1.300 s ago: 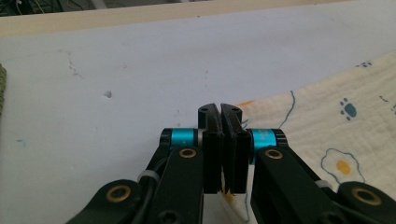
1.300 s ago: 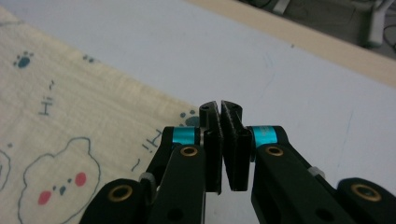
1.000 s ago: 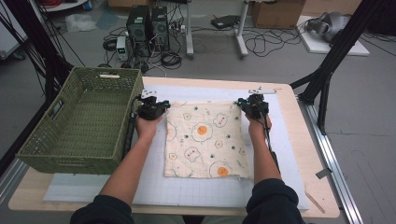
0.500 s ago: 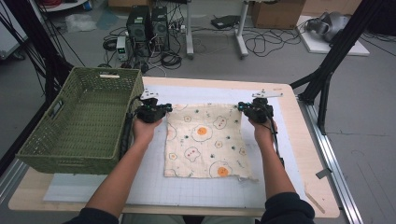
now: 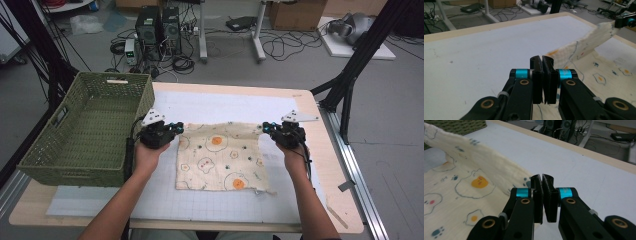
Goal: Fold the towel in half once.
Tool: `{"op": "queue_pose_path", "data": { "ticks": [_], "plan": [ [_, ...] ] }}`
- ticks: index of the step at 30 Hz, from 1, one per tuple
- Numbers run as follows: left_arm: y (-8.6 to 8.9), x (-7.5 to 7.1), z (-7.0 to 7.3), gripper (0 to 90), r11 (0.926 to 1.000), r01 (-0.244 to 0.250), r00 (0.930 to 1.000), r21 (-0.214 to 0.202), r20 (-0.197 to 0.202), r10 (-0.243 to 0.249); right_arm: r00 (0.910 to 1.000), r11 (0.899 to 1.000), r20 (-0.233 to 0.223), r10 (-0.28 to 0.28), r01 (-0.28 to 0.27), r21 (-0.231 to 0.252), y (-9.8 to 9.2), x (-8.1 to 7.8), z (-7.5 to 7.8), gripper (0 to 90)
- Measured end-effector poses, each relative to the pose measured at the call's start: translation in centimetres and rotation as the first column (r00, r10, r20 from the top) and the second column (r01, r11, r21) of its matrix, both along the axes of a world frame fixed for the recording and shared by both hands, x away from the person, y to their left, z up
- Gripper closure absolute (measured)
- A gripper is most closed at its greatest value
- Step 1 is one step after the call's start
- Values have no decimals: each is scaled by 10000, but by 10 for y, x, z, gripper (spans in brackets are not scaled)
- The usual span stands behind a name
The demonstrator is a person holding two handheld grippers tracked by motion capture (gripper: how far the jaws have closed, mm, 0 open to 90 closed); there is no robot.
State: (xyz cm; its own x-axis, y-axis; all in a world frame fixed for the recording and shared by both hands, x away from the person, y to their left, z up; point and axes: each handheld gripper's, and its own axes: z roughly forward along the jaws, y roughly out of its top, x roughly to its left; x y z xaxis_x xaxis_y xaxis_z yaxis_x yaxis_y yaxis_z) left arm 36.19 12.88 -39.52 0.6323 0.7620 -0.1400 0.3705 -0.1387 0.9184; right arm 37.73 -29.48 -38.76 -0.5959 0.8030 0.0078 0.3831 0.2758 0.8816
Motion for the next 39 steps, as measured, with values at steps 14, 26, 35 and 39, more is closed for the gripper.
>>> {"op": "queue_pose_path", "data": {
  "ticks": [14, 26, 35, 39],
  "plan": [
    [6, -58, -27, 866, 9980, 634, 9980, -67, -47, -634, 9997, 9997, -123, 221, -222, -114, -4, -68, -16, 876],
    [5, -85, -38, 863, 9930, 1181, 9929, 88, -176, -1179, 9992, 9993, -325, 238, -247, -278, -7, -106, -35, 872],
    [6, -90, -48, 862, 9867, 1590, 9848, 327, -755, -1562, 9960, 9964, -674, 591, -629, -565, -6, -110, -44, 872],
    [9, -87, -49, 757, 9878, 1558, 9801, 0, -1241, -1546, 9939, 9946, -786, 774, -824, -627, -4, -114, -44, 872]
  ]
}}
